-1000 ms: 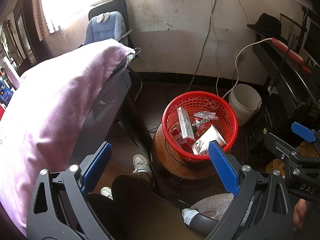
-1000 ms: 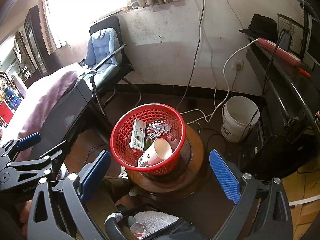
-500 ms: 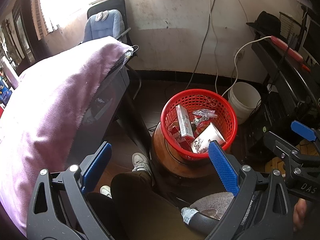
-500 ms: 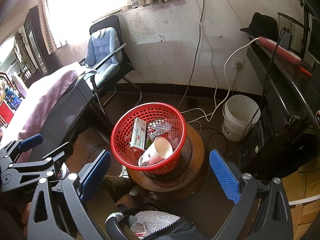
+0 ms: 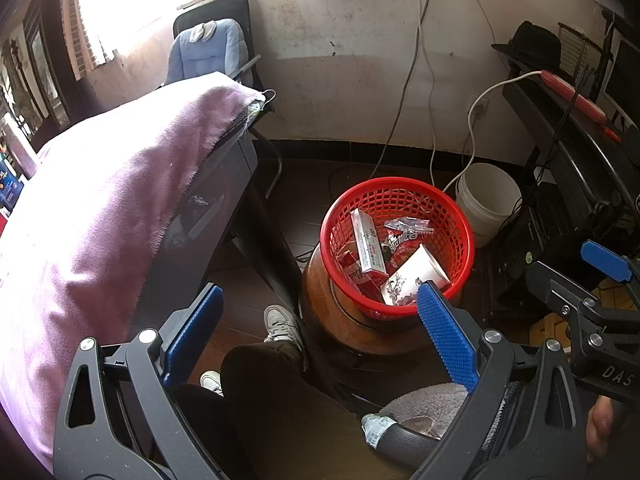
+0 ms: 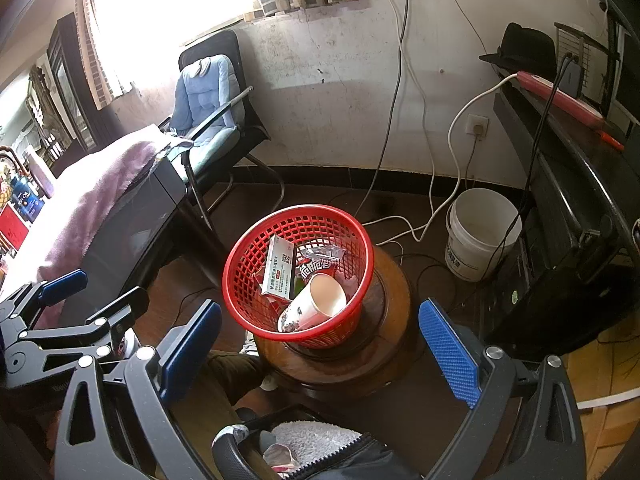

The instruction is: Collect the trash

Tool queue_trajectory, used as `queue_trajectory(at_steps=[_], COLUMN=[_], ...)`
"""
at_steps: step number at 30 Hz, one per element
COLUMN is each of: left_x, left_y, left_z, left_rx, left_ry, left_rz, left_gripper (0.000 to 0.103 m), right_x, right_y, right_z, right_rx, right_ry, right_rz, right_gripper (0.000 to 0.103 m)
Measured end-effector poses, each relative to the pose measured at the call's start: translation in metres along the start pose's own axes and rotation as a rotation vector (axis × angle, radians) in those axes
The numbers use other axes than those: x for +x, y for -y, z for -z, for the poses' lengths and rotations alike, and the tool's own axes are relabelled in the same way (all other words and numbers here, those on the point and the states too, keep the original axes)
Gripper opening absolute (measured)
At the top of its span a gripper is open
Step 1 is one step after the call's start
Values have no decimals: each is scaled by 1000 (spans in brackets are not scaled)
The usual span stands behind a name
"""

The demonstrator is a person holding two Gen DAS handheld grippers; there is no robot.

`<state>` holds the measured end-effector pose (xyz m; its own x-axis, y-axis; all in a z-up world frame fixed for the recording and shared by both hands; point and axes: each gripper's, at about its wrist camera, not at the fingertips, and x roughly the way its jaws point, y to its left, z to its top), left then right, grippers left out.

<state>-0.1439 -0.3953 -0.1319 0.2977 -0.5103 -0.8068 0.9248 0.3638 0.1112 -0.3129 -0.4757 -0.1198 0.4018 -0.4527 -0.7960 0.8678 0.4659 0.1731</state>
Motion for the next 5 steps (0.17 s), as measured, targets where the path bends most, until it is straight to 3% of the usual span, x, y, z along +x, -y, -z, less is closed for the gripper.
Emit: queue_trajectory(at_steps=[5], left_x=[-2], left_y=[2], left_z=[1], left_rx=[13], left_ry=[10], left_rz=[4], left_gripper=[94], right_x=[0], right_y=[2], right_z=[-1], right_rx=[1], right_ry=[1], right_rz=[-3], right_gripper=[97])
